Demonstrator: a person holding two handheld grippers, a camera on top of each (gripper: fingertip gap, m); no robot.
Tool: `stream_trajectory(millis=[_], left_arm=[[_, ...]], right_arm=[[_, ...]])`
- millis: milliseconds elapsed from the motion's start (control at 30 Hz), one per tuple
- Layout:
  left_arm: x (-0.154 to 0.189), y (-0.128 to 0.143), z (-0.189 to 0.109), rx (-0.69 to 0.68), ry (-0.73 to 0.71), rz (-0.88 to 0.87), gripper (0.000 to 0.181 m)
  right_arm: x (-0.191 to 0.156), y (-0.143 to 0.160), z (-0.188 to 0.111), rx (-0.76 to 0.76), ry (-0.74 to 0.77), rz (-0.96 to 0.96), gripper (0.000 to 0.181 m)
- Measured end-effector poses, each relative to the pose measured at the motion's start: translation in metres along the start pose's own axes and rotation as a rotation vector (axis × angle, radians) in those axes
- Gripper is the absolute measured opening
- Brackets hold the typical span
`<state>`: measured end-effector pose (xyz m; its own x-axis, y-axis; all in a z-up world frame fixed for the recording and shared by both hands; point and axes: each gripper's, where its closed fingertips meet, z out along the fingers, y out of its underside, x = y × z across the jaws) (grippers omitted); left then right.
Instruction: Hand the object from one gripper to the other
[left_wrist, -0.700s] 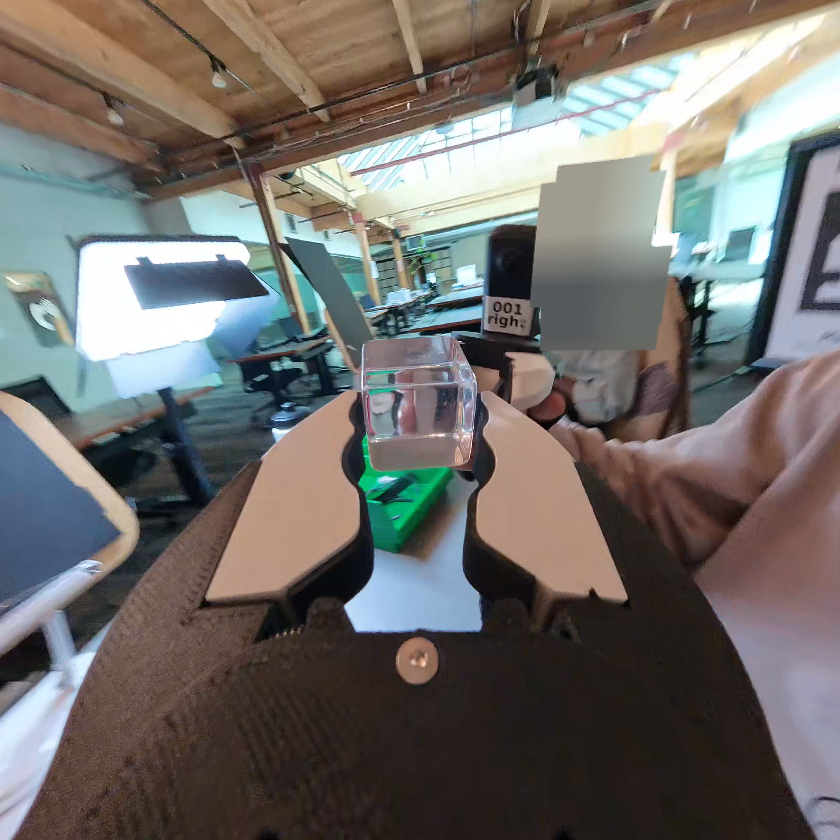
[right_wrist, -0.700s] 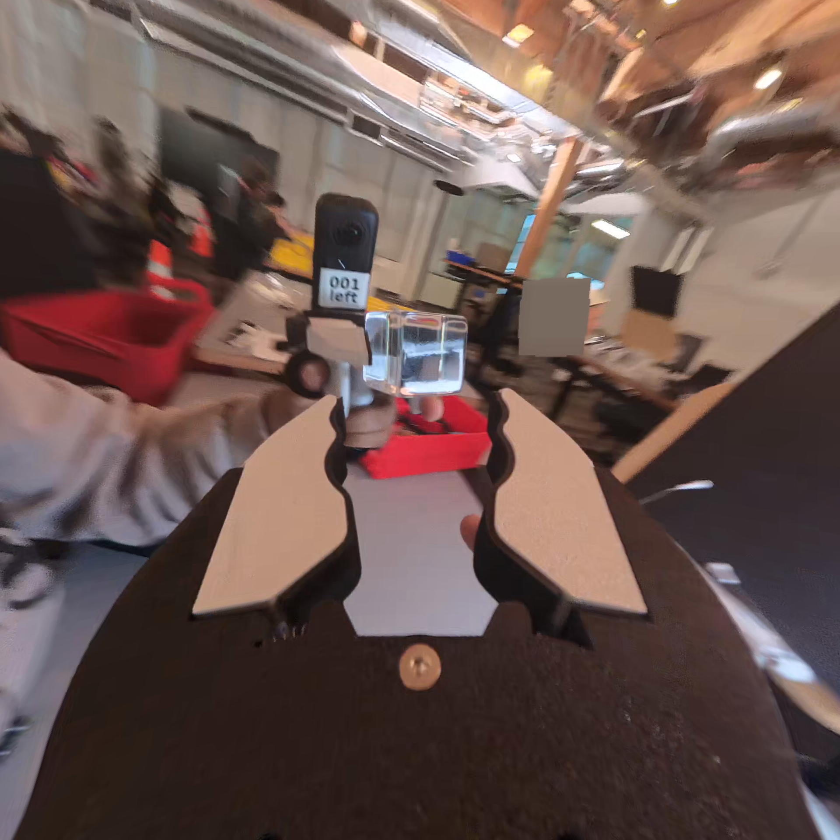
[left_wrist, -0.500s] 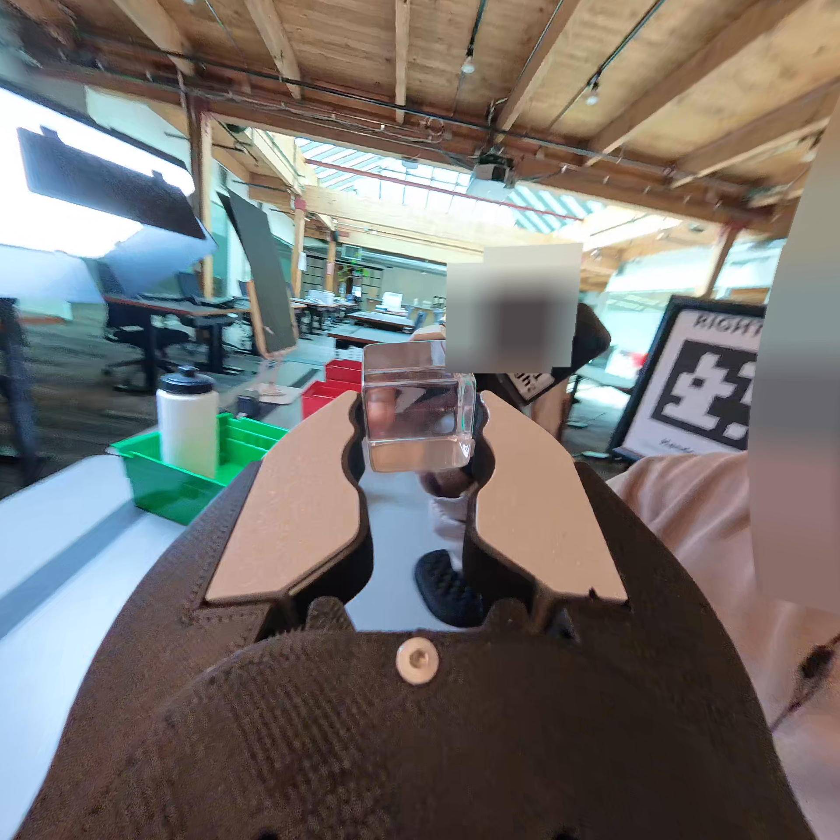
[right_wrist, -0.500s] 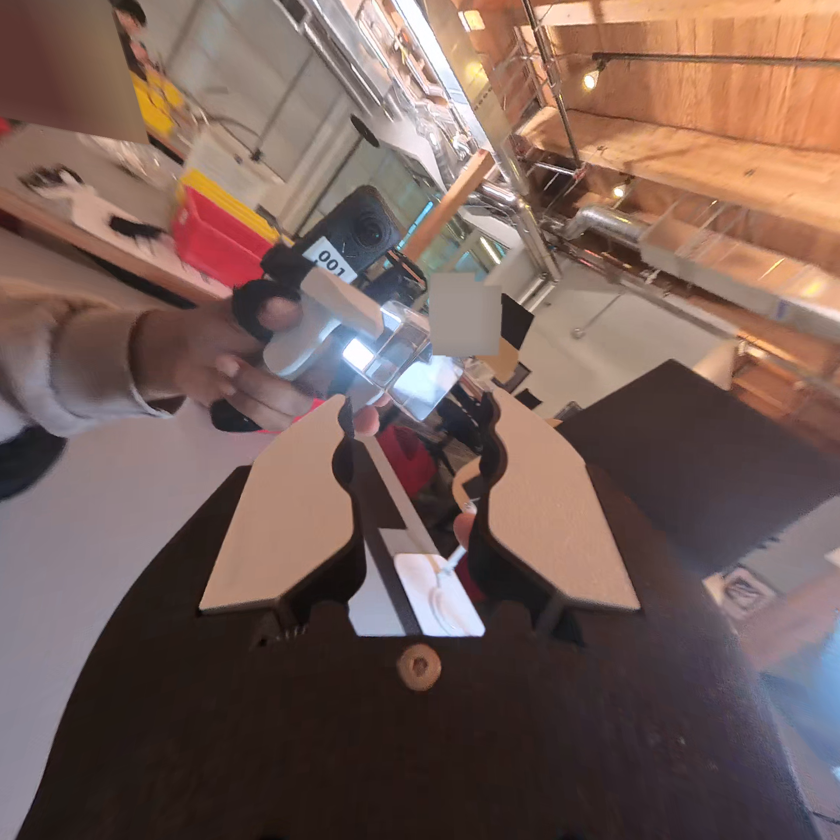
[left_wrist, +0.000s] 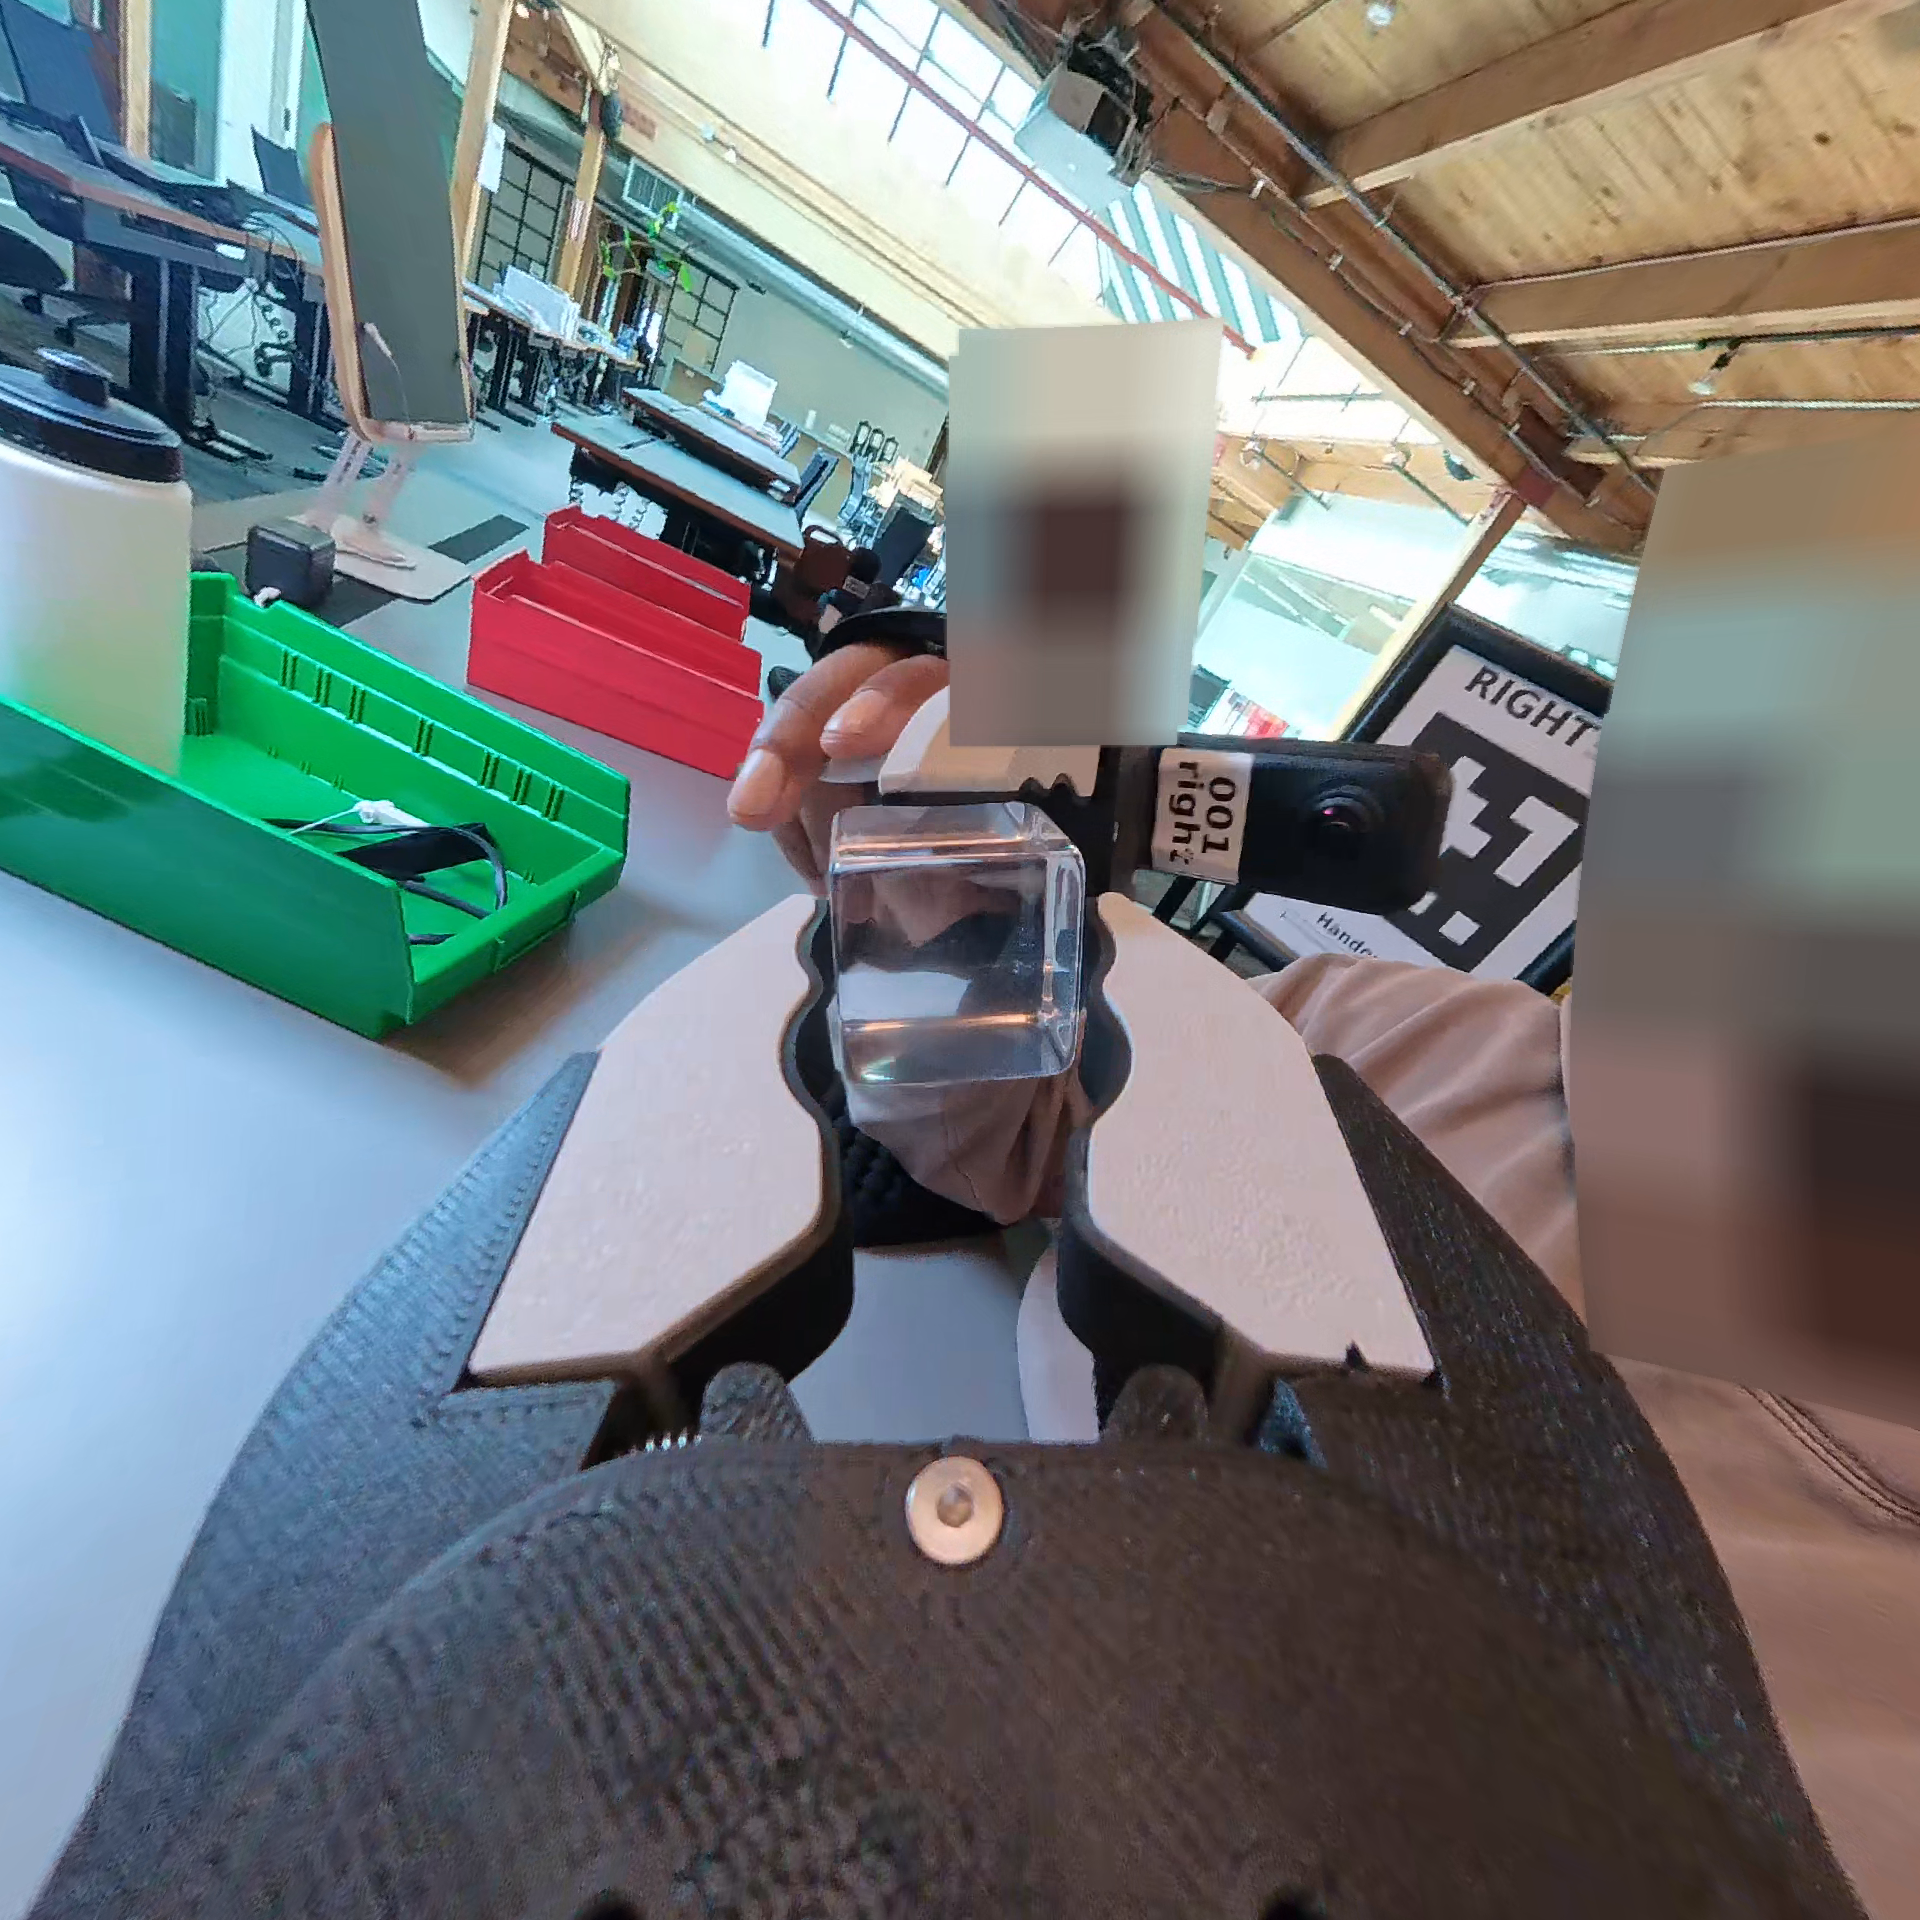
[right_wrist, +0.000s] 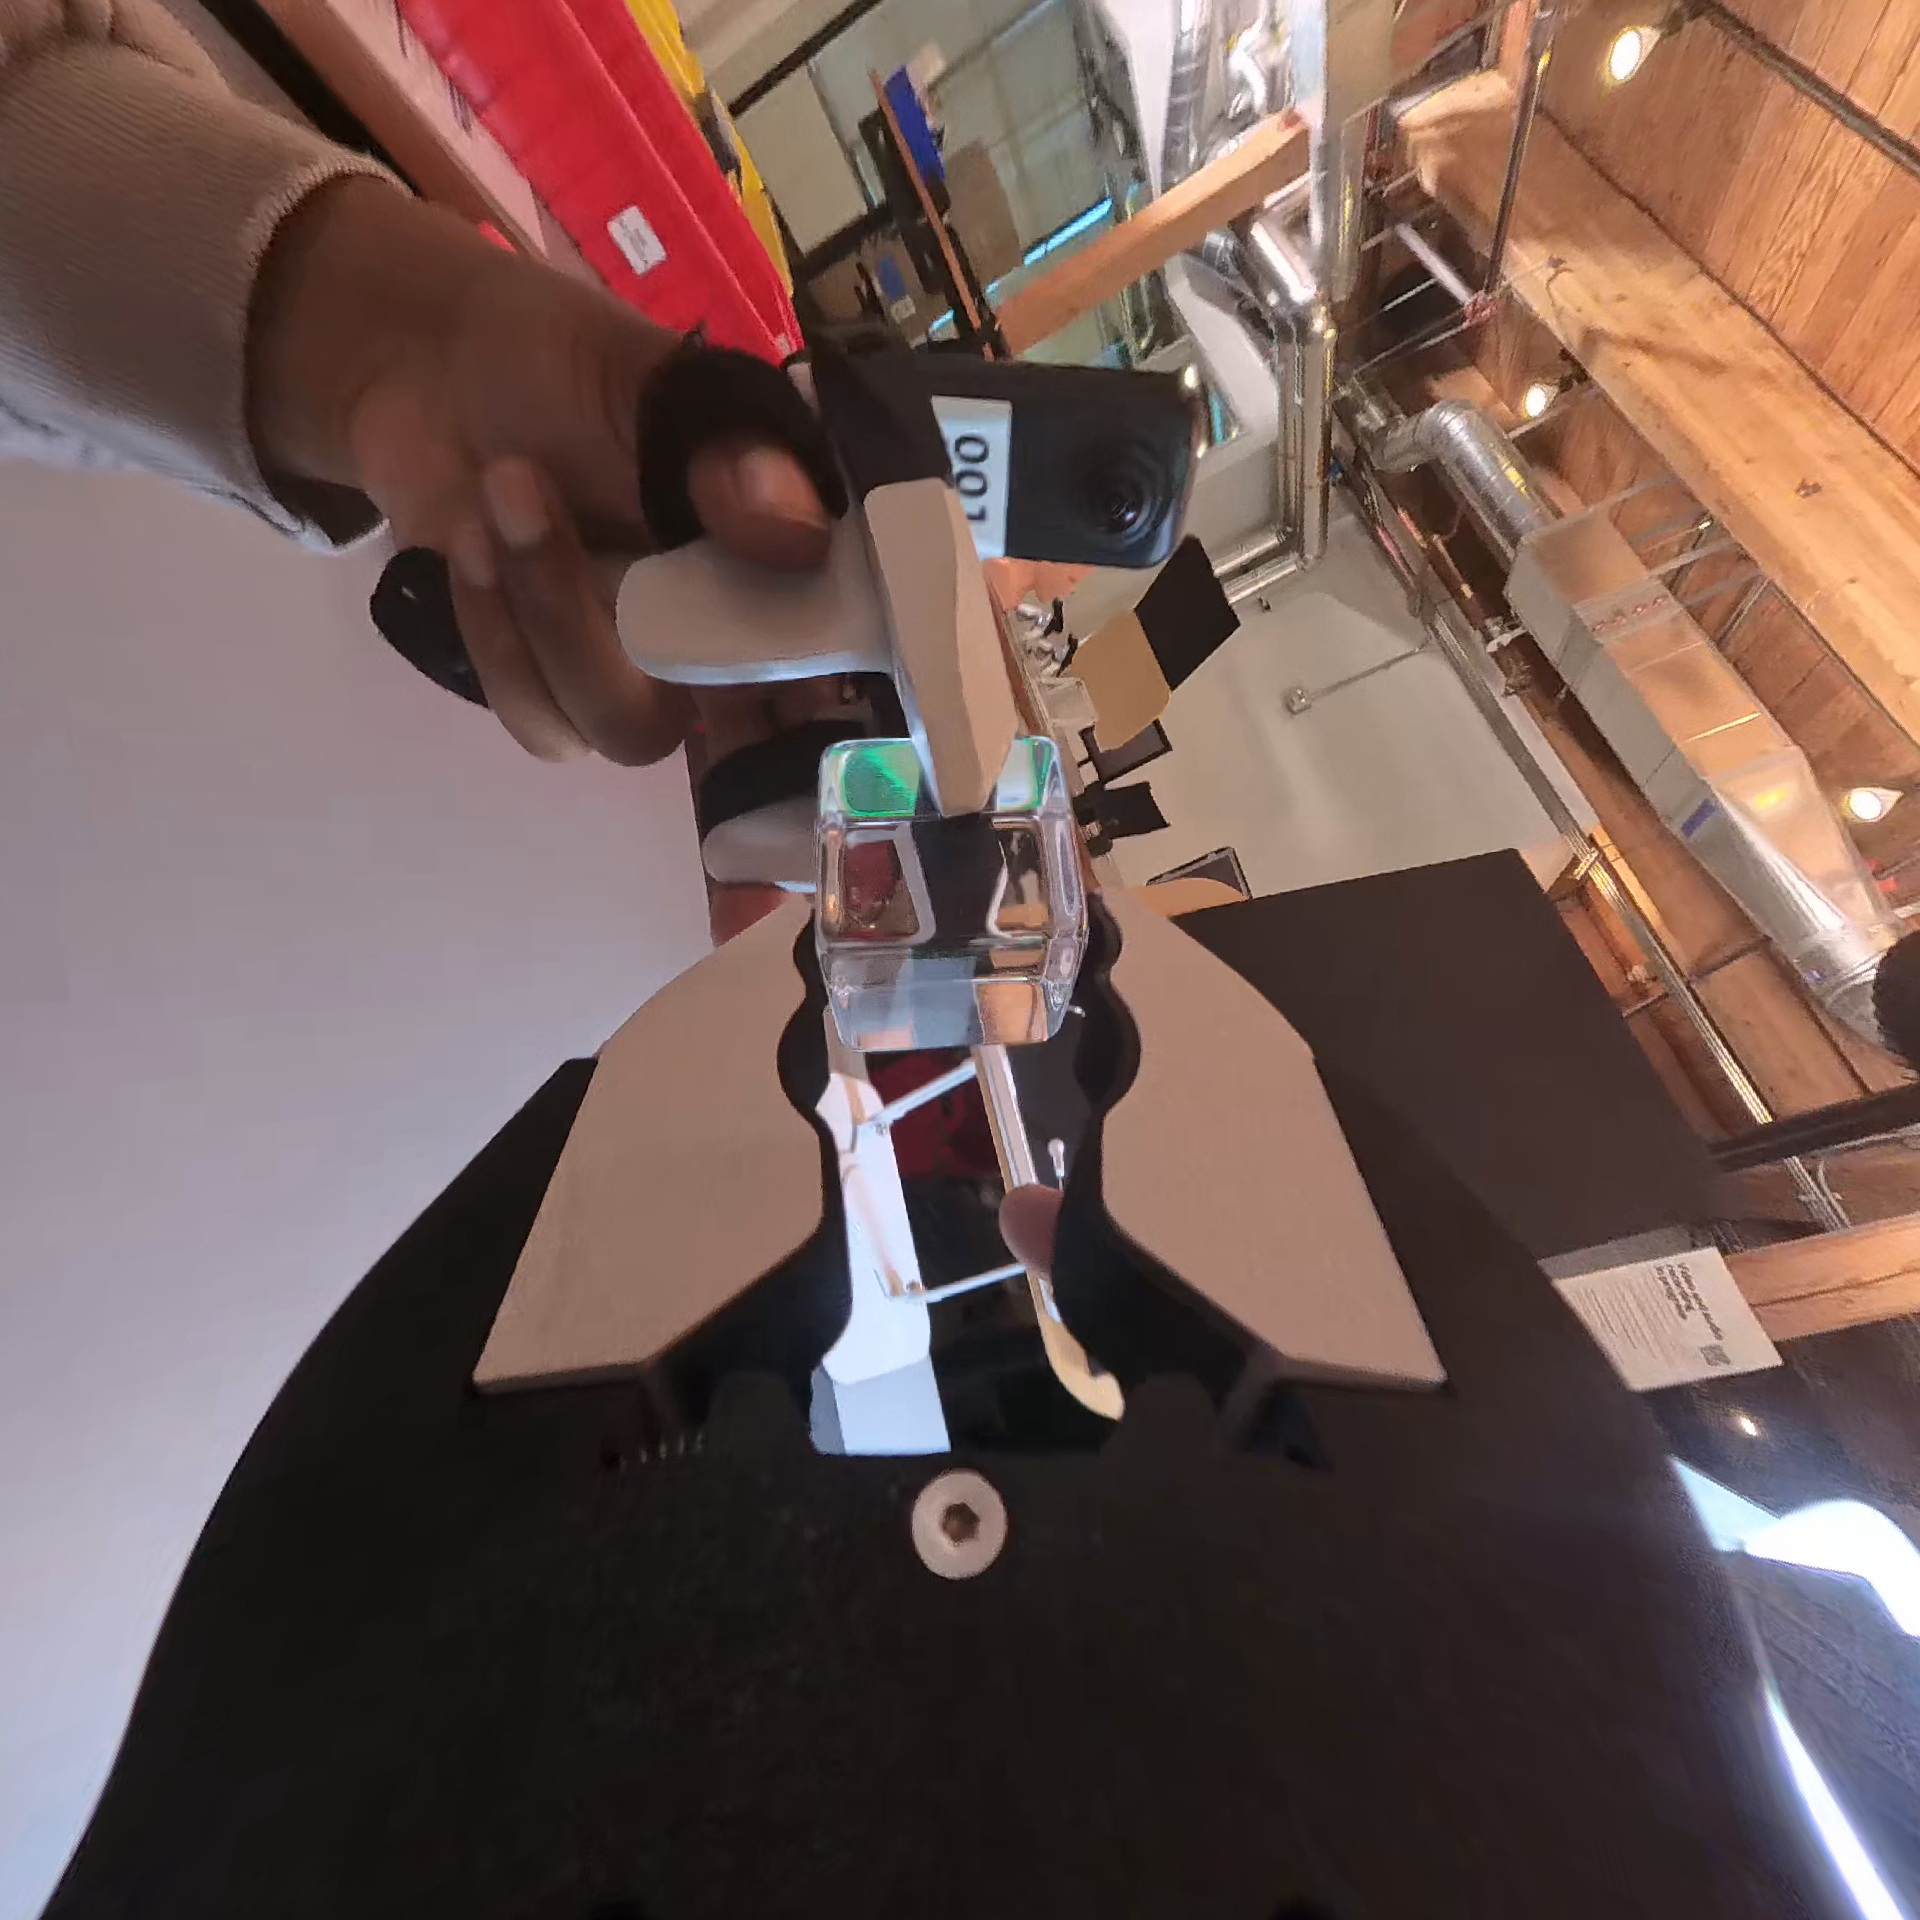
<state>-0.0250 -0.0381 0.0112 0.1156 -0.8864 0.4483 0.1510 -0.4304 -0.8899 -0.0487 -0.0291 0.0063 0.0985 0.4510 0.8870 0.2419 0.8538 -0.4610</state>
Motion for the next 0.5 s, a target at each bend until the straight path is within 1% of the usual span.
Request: stream_trajectory(millis=[67,133,200,300,367,500], left_arm=[[0.005,-0.005,0.0,0.032,0.01,0.04,0.045],[0.01,-0.01,-0.001,0.057,-0.008,0.138,0.048],[0.013,-0.015,-0.005,0.077,-0.065,0.259,0.05],[0.014,-0.021,-0.012,0.065,-0.181,0.439,0.054],[0.006,-0.023,-0.015,0.041,-0.304,0.573,0.055],[-0.009,-0.029,-0.019,0.032,-0.53,0.85,0.057]], right_arm=[[0.005,-0.004,-0.001,0.043,0.018,0.057,0.045],[0.012,-0.008,-0.003,0.108,0.003,0.191,0.045],[0.022,-0.007,-0.007,0.161,-0.005,0.336,0.045],[0.038,-0.004,-0.012,0.235,-0.009,0.533,0.045],[0.044,-0.005,-0.015,0.291,-0.028,0.657,0.045],[0.048,-0.007,-0.014,0.334,-0.04,0.787,0.045]])
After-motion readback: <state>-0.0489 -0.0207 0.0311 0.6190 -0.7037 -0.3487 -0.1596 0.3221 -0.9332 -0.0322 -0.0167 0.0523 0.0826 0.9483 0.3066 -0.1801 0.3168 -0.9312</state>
